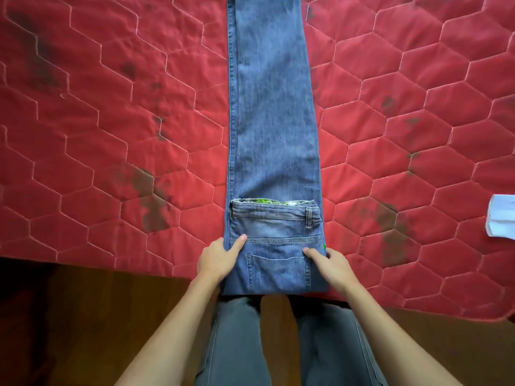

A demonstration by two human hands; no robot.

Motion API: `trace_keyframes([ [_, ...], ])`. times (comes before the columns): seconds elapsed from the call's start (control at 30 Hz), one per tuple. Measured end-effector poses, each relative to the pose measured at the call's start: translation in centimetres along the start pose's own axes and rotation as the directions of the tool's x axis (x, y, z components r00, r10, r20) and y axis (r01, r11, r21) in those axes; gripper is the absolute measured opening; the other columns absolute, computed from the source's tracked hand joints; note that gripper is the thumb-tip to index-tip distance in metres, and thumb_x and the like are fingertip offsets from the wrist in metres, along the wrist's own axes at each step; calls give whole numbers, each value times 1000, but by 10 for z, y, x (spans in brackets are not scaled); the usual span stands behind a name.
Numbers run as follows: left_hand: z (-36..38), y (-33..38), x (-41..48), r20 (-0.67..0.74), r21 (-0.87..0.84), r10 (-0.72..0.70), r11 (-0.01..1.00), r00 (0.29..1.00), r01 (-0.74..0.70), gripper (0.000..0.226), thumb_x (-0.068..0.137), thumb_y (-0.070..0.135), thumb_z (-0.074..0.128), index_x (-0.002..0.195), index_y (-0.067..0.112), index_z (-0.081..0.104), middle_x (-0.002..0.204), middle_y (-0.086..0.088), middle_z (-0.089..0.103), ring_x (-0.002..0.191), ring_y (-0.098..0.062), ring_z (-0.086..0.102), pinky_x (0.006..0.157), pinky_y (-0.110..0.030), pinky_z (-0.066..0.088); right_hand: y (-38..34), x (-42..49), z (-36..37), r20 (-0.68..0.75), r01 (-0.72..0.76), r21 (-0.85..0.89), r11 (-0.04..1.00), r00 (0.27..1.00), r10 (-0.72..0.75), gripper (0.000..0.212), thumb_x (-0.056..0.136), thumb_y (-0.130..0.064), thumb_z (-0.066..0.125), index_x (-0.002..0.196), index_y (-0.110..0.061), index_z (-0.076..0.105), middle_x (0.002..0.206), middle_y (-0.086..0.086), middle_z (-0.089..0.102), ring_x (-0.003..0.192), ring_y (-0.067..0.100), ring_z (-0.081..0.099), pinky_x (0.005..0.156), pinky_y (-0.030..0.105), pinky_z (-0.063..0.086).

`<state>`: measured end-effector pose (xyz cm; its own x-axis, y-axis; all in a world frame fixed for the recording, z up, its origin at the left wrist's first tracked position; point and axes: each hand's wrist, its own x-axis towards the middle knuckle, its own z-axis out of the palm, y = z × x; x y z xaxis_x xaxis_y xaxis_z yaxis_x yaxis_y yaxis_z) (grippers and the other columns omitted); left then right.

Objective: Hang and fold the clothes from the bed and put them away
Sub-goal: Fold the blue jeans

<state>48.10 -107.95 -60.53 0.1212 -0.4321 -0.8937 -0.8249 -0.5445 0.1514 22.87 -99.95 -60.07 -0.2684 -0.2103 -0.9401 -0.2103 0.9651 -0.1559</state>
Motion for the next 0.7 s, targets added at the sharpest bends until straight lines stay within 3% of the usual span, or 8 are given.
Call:
trace_keyframes([
  [0.13, 11, -15, -17, 57, -118, -46, 992, 997, 52, 55, 88, 68, 53, 108, 19, 69, 116, -5, 70, 114, -31, 62, 97, -38, 47, 22, -19, 1, 49, -6, 67, 998, 999, 3, 31, 86, -45, 67, 100, -17, 67, 103, -1, 72, 95, 16, 67, 91, 36, 51],
  [0.27, 13, -24, -34, 17, -171, -32, 985, 999, 35, 45, 89, 56, 61, 110, 16, 59, 114, -3, 67, 114, -27, 61, 86, -33, 41, 23, -44, -5, -74, 85, 77, 993, 994, -79, 49, 82, -47, 74, 116, -23, 49, 102, -5, 65, 92, 10, 63, 86, 32, 46],
  [0.37, -5, -29, -42, 96, -375, 101, 925, 990, -58, 64, 90, 33, 70, 145, 34, 37, 118, 1, 70, 111, -18, 66, 98, -36, 48, 10, -56, -23, -71, 257, 144, 955, 966, -250, 51, 85, -38, 75, 127, -36, 47, 112, -17, 58, 96, -4, 58, 83, 21, 44],
  [0.43, -25, -24, -39, 129, -438, 230, 886, 965, -153, 69, 94, 14, 64, 146, 47, 34, 110, -1, 74, 101, -15, 69, 95, -33, 51, -4, -57, -42, -77, 411, 150, 899, 911, -404, 43, 88, -31, 73, 127, -39, 55, 126, -15, 57, 108, 0, 59, 90, 21, 46],
  [0.53, -53, -5, -31, 60, -433, 276, 873, 959, -224, 47, 87, -2, 47, 116, 24, 71, 113, 4, 74, 111, -14, 64, 96, -19, 45, -36, -53, -69, -35, 532, 224, 816, 842, -539, 24, 92, -27, 58, 112, -32, 71, 135, -8, 59, 127, -1, 50, 102, 11, 36],
  [0.6, -69, 16, -21, 76, -440, 259, 875, 963, -201, 51, 80, -13, 38, 101, 13, 76, 105, 5, 76, 111, -17, 62, 94, -21, 46, -59, -42, -78, -1, 518, 388, 762, 827, -562, 37, 85, -25, 48, 111, -23, 74, 132, 0, 64, 129, 9, 53, 107, 26, 36],
  [0.67, -79, 30, -7, 39, -436, 263, 873, 964, -220, 48, 89, -15, 35, 114, 6, 70, 111, 5, 73, 113, -18, 58, 101, -23, 46, -82, -26, -83, 32, 381, 621, 685, 861, -508, 49, 74, -24, 47, 116, -11, 69, 122, 10, 69, 113, 21, 64, 94, 37, 48],
  [0.7, -84, 32, 0, 36, -295, 235, 931, 971, -214, 41, 97, -9, 36, 127, 1, 61, 118, -1, 68, 118, -19, 55, 107, -24, 41, -93, -18, -85, 48, 328, 692, 643, 868, -494, 53, 70, -22, 46, 117, -9, 66, 113, 11, 72, 98, 22, 69, 80, 34, 53],
])
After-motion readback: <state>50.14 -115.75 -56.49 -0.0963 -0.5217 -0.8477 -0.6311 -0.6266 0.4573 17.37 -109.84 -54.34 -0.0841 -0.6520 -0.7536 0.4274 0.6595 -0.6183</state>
